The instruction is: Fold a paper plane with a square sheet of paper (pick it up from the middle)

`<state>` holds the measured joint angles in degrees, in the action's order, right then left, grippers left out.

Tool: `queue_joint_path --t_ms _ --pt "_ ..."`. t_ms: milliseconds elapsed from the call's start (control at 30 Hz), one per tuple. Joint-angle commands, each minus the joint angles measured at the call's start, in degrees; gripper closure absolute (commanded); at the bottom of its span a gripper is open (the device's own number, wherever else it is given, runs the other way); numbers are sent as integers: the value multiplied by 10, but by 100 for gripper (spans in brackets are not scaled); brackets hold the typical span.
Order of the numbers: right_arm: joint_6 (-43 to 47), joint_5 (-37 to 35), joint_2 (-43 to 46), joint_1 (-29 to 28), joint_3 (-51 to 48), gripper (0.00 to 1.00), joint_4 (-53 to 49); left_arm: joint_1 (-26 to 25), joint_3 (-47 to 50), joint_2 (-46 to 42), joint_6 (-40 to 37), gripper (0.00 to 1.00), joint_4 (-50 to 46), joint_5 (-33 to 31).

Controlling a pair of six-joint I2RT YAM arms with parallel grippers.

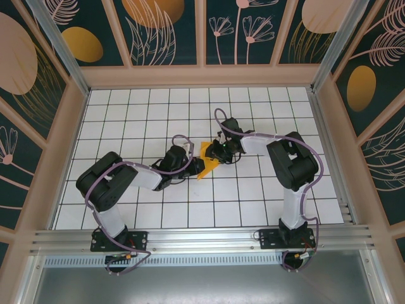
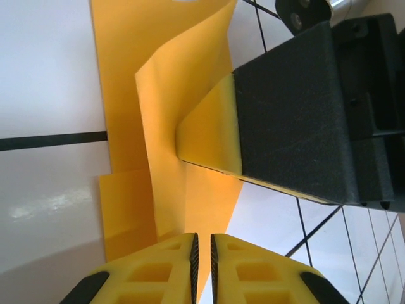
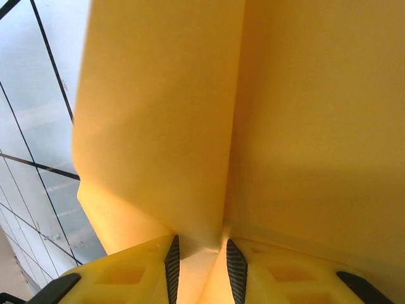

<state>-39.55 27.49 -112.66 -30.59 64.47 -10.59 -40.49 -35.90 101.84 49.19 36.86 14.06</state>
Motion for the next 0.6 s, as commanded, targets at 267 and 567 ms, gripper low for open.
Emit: queue_joint_path --t_ms 267,567 --pt "-9 -124 -70 11 -42 68 -45 1 -15 -2 -10 84 -46 -54" --pt "-13 -127 -71 11 -44 69 -46 1 -24 9 -15 84 -49 -45"
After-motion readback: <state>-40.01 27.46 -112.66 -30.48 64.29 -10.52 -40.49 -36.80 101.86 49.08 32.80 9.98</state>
